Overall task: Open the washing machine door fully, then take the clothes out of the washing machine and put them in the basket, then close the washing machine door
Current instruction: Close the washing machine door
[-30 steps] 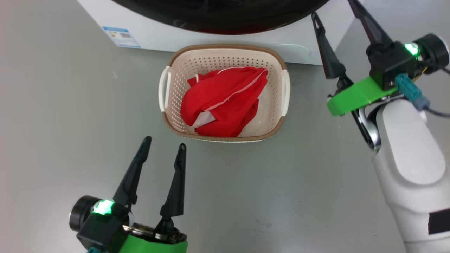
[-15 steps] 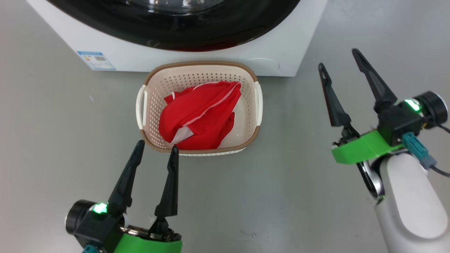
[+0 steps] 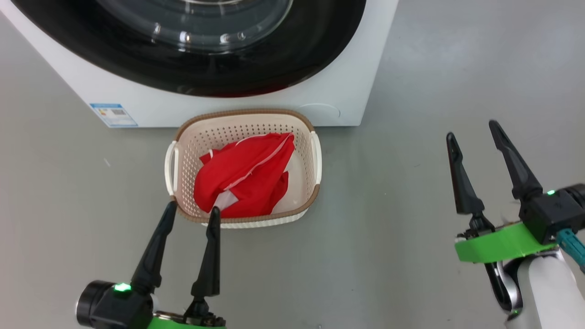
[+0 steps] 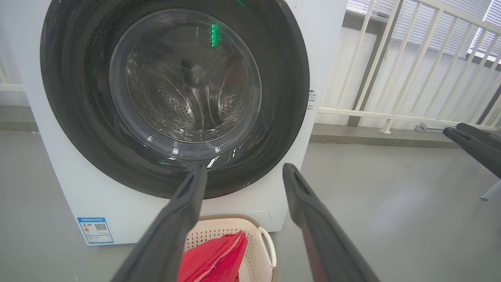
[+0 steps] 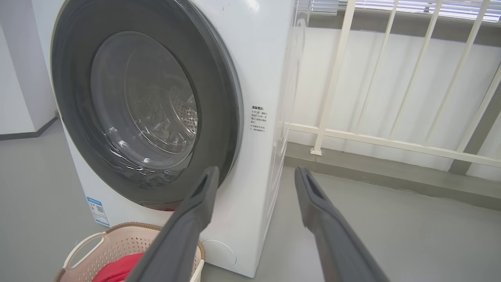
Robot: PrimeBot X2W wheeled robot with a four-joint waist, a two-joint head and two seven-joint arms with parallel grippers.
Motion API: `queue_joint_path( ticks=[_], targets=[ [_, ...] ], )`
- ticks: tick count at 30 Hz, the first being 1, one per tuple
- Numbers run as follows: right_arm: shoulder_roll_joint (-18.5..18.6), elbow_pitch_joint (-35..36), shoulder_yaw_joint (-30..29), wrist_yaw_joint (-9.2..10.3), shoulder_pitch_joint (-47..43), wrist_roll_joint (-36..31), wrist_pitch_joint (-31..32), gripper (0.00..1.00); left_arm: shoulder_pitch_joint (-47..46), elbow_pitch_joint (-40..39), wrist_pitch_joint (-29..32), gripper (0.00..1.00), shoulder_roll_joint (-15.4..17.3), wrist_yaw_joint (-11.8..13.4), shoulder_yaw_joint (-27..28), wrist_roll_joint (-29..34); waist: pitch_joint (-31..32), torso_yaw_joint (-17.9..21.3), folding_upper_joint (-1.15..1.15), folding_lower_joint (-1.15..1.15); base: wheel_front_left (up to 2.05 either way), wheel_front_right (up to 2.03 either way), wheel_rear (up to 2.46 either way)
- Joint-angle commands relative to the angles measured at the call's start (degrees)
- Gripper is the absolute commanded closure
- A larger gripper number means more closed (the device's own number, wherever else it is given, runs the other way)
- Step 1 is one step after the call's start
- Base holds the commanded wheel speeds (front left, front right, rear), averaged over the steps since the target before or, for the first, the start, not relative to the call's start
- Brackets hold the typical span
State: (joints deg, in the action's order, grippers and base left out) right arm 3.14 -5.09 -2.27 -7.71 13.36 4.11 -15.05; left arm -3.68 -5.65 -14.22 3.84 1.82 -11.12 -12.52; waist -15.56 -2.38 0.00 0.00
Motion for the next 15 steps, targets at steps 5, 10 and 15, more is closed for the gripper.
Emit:
queue_joint_path(
  ticks=[5, 10, 15],
  targets=[
    [-0.25, 3.31, 0.57, 0.22, -4.2, 0.91, 0.05, 0.0, 1.33, -1.78, -0.58, 0.0, 0.93, 1.21, 2.63, 0.74, 2.9, 1.21, 0.0, 0.0, 0.0, 0.0, 0.0],
    [-0.25, 4.09, 0.58, 0.22, -7.44, 0.54, 0.05, 0.0, 2.47, -1.29, -0.66, 0.0, 1.19, 1.65, 3.29, 0.73, 4.94, 1.29, 0.0, 0.0, 0.0, 0.0, 0.0],
    [-0.25, 4.56, 1.0, 0.22, -9.93, 0.45, 0.1, 0.0, 3.61, -1.13, -0.7, 0.0, 1.35, 1.75, 3.57, 0.66, 6.49, 1.39, 0.0, 0.0, 0.0, 0.0, 0.0]
  ],
)
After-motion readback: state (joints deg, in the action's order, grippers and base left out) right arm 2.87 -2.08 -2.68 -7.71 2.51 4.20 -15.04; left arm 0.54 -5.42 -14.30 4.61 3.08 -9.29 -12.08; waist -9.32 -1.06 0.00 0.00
